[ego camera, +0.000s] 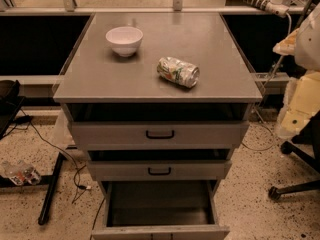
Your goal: Close bottom drawer
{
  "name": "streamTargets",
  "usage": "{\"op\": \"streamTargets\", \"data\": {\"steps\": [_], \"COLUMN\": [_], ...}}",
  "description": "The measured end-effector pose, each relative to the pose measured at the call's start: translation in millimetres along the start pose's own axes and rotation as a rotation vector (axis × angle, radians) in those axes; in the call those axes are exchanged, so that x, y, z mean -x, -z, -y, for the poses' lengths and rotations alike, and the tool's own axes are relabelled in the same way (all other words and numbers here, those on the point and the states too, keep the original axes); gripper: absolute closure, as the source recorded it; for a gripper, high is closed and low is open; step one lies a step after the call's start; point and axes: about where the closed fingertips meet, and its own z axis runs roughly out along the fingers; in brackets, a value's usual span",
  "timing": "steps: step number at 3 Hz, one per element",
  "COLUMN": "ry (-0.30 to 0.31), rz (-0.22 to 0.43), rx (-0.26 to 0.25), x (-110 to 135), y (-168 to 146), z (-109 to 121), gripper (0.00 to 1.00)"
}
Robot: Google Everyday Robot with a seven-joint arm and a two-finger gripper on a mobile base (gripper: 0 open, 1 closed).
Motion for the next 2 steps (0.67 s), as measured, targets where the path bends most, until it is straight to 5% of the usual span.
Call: {"op": "streamTargets", "data": {"steps": [2], "ry": [-0.039], "rz": [0.008], "rx": [0.036], "x": [-4], "y": [-18], "z": [1], "gripper": [0.0]}}
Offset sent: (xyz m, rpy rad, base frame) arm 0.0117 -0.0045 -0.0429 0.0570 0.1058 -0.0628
